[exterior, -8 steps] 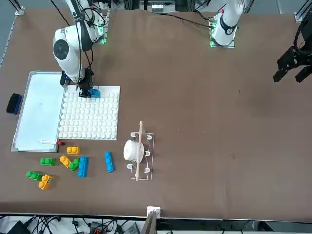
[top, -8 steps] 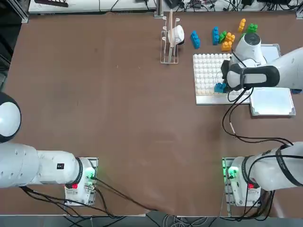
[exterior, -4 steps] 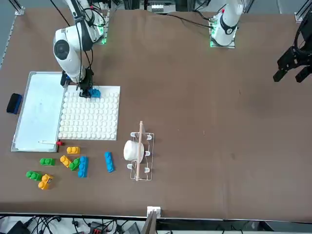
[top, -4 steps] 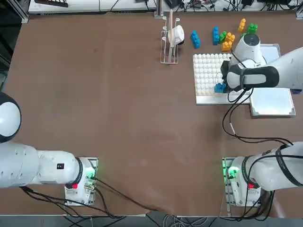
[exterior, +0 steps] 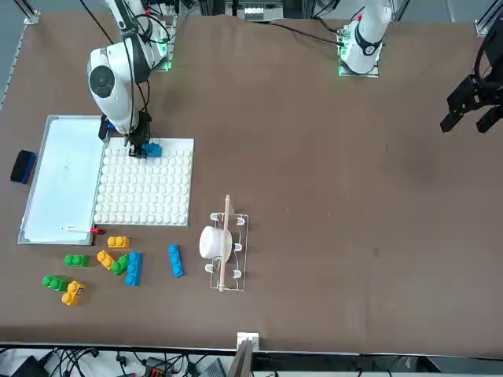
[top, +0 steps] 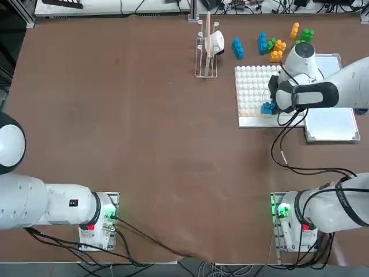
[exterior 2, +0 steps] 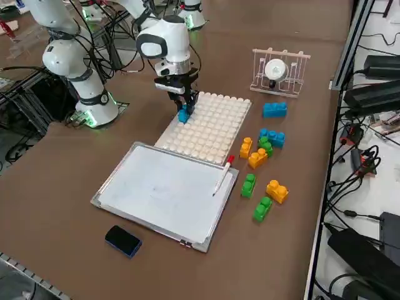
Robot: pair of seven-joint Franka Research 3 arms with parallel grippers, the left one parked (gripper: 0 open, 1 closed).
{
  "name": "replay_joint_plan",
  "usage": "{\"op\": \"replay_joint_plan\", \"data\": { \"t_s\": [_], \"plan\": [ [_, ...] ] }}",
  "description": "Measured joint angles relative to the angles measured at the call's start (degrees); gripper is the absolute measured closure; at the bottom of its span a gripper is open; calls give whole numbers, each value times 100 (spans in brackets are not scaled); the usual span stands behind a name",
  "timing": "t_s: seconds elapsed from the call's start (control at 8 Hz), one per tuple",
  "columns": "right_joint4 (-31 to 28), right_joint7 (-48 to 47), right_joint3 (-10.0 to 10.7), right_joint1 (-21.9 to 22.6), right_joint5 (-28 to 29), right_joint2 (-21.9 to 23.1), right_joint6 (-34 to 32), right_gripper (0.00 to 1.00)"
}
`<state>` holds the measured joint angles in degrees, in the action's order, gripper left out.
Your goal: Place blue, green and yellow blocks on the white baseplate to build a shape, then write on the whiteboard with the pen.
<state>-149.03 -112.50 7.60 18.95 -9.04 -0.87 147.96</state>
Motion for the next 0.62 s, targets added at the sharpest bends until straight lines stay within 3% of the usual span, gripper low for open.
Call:
{"op": "replay_joint_plan", "data": {
  "t_s": [0.62],
  "plan": [
    [-22,0,-5,6,-19,-11,55,60]
  ]
}}
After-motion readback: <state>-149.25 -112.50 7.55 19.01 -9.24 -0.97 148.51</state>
